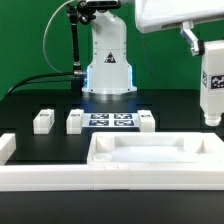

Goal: Assemble desk

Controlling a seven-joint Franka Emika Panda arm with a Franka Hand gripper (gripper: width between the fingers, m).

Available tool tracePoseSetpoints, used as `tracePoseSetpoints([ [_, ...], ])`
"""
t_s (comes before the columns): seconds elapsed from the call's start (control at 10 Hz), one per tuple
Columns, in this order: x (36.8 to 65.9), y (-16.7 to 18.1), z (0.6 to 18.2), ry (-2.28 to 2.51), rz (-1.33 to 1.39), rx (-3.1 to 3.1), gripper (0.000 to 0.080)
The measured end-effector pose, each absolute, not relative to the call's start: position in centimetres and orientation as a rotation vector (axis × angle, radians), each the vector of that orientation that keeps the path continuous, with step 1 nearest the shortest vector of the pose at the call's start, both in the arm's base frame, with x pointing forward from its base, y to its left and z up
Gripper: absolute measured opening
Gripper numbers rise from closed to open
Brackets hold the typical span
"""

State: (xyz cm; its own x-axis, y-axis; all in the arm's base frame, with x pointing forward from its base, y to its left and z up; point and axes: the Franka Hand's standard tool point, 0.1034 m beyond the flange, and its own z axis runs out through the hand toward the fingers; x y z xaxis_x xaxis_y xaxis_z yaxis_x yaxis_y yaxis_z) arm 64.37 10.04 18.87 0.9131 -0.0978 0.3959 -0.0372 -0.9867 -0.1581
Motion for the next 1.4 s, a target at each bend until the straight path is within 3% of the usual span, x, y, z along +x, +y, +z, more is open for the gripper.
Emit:
tracePoseSetpoints([
  [0.3, 65.3, 8.0, 18.2, -0.004, -0.678, -2.956, 0.0289],
  [0.9, 65.8, 8.7, 17.5, 0.045, -0.703, -2.927, 0.0289],
  [1.4, 63.8, 11.1, 16.2, -0.049, -0.809, -2.931, 0.0290],
])
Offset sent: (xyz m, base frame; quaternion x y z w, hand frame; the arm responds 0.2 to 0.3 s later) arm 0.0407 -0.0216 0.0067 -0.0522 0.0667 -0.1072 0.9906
